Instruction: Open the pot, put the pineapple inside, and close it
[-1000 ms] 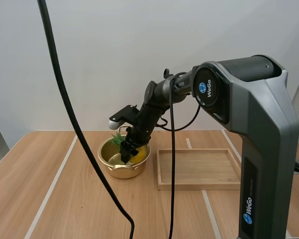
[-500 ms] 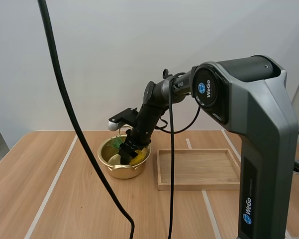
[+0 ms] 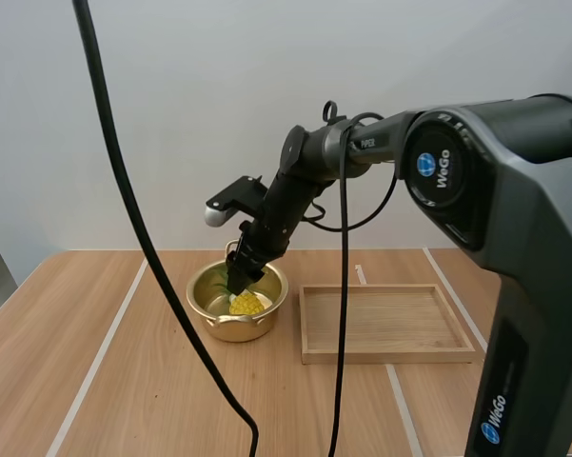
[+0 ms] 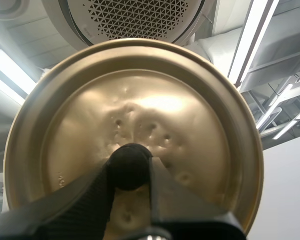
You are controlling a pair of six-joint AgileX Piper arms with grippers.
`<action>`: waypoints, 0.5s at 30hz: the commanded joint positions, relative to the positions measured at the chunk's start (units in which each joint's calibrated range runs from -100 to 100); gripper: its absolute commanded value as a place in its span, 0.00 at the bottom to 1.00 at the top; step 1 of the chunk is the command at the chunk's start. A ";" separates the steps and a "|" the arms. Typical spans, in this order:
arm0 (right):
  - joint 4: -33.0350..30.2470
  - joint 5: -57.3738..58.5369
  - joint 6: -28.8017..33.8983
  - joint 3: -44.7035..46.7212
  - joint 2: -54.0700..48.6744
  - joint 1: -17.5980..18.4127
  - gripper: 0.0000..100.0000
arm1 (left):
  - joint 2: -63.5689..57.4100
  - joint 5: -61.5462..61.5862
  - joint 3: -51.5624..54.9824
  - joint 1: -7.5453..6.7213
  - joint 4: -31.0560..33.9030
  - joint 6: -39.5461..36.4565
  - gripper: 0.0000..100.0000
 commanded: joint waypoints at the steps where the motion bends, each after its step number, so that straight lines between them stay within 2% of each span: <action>1: -0.22 -3.92 -0.22 -0.22 -5.75 -0.08 1.00 | 0.09 -0.49 -0.26 -0.07 0.46 0.10 0.00; 8: -0.22 -23.07 5.44 -0.22 -19.76 -2.76 1.00 | 0.09 2.18 -0.26 -0.07 1.68 0.10 0.00; 15: -0.22 -44.32 11.14 -0.22 -34.56 -7.25 1.00 | 0.09 3.36 0.17 -0.07 2.55 0.10 0.00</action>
